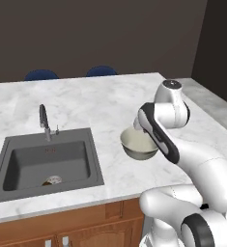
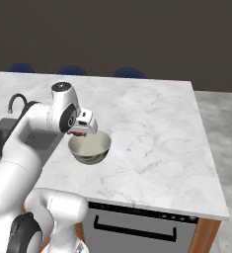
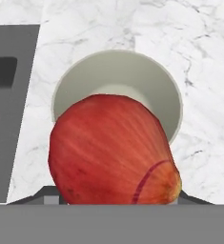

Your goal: Pick the onions from the cabinet and place them in one bowl. Pick the avocado from the sink and place it in the other bowl.

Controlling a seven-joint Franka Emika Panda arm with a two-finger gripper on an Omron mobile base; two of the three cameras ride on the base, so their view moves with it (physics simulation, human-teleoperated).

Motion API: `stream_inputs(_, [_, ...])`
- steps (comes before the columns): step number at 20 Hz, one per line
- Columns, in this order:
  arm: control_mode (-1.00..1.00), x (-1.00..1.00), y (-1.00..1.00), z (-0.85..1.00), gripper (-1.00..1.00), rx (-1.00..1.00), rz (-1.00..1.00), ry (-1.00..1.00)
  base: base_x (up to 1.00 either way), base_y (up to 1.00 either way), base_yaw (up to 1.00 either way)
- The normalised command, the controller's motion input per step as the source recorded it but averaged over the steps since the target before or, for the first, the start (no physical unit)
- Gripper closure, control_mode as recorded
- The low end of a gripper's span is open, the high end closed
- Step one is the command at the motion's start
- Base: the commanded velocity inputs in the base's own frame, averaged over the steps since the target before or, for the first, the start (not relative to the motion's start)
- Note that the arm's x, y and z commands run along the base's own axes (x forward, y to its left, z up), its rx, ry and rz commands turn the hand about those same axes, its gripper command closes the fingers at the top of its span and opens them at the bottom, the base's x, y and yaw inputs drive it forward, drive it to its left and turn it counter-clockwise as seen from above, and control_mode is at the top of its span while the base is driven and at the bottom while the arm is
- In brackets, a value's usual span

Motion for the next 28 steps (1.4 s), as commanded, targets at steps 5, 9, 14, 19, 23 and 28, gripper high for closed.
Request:
stream_inputs(5, [-1.0, 0.0, 0.0, -0.28, 1.0, 0.0, 0.0, 0.04, 0.0, 0.0, 0.0])
stream_inputs(9, [-1.0, 0.0, 0.0, -0.26, 1.0, 0.0, 0.0, 0.04, 0.0, 0.0, 0.0])
stream_inputs(14, [-1.0, 0.0, 0.0, -0.27, 1.0, 0.0, 0.0, 0.06, 0.0, 0.0, 0.0])
stream_inputs(19, [-1.0, 0.09, 0.0, -0.19, 1.0, 0.0, 0.0, 0.05, 0.0, 0.0, 0.0])
stream_inputs(23, [-1.0, 0.24, 0.0, -0.06, 1.0, 0.0, 0.0, 0.02, 0.0, 0.0, 0.0])
stream_inputs(28, [-1.0, 0.34, 0.0, 0.0, 1.0, 0.0, 0.0, 0.0, 0.0, 0.0, 0.0])
